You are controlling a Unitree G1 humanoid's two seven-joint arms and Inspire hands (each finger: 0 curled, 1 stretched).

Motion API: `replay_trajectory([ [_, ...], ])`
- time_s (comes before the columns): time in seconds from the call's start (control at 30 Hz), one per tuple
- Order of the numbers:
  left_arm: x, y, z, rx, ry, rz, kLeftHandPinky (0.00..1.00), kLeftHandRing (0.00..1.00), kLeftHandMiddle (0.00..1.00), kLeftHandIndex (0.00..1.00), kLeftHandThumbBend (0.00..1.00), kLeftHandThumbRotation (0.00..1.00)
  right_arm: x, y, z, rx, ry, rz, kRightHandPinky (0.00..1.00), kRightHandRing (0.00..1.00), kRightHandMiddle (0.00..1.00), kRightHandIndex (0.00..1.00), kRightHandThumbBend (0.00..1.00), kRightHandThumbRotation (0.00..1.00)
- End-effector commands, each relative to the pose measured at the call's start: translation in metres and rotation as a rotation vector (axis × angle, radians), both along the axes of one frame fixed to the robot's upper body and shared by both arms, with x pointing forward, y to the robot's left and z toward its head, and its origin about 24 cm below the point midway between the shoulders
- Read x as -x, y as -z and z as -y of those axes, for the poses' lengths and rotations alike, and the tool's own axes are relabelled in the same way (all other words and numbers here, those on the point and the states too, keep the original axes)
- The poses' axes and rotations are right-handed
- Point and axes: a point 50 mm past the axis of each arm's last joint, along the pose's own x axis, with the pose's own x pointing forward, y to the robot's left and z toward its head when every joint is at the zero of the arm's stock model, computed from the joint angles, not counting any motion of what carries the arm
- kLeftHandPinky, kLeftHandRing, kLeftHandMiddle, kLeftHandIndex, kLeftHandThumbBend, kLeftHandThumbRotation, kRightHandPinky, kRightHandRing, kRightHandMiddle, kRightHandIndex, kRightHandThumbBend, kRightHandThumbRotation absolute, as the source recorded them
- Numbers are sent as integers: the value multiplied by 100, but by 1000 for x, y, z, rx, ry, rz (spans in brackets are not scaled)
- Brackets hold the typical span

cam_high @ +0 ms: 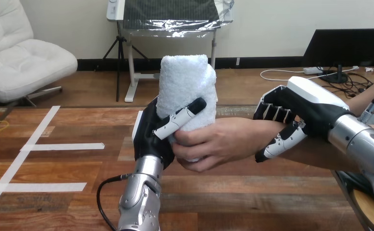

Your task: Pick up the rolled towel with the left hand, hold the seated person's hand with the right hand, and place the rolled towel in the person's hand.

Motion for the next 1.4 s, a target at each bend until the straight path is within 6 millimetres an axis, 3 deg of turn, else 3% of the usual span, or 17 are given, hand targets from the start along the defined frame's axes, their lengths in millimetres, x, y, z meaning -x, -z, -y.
replay_trajectory([
  [0.0, -20, -94, 83, 116, 229, 314, 29, 35, 41, 43, 71, 0, -10, -14, -7, -50, -6, 35, 38, 44, 49, 50, 92, 3],
  [0.27, -21, -92, 81, 128, 228, 292, 29, 35, 41, 43, 71, 0, -7, -13, -5, -42, -9, 9, 39, 45, 50, 51, 93, 6],
  [0.47, -21, -91, 78, 137, 267, 282, 32, 38, 44, 49, 67, 0, -5, -13, -4, -21, -29, -30, 44, 51, 55, 57, 94, 20],
  [0.57, -21, -90, 76, 112, 281, 285, 38, 44, 50, 55, 68, 10, -3, -14, -3, -6, -48, -36, 46, 54, 59, 60, 97, 29],
  [0.6, -21, -90, 75, 101, 282, 286, 43, 49, 56, 60, 69, 20, -3, -14, -3, -4, -54, -39, 48, 56, 61, 63, 98, 36],
  [0.87, -21, -88, 68, 11, 264, 300, 61, 68, 72, 74, 65, 55, 3, -15, 0, -2, -105, -64, 54, 64, 68, 72, 100, 54],
  [0.9, -21, -88, 67, 2, 261, 300, 68, 73, 75, 77, 64, 65, 4, -15, 0, -5, -108, -69, 55, 66, 70, 74, 100, 57],
  [0.93, -21, -87, 66, -5, 260, 300, 71, 74, 77, 79, 64, 69, 4, -15, 0, -7, -110, -72, 56, 67, 71, 75, 100, 58],
  [1.2, -20, -84, 54, -27, 238, 298, 90, 87, 86, 85, 68, 90, 12, -16, 4, -34, -119, -88, 61, 75, 78, 79, 100, 68],
  [1.37, -19, -83, 46, -29, 219, 299, 96, 91, 89, 87, 68, 95, 18, -15, 7, -55, -121, -84, 63, 79, 81, 81, 100, 74],
])
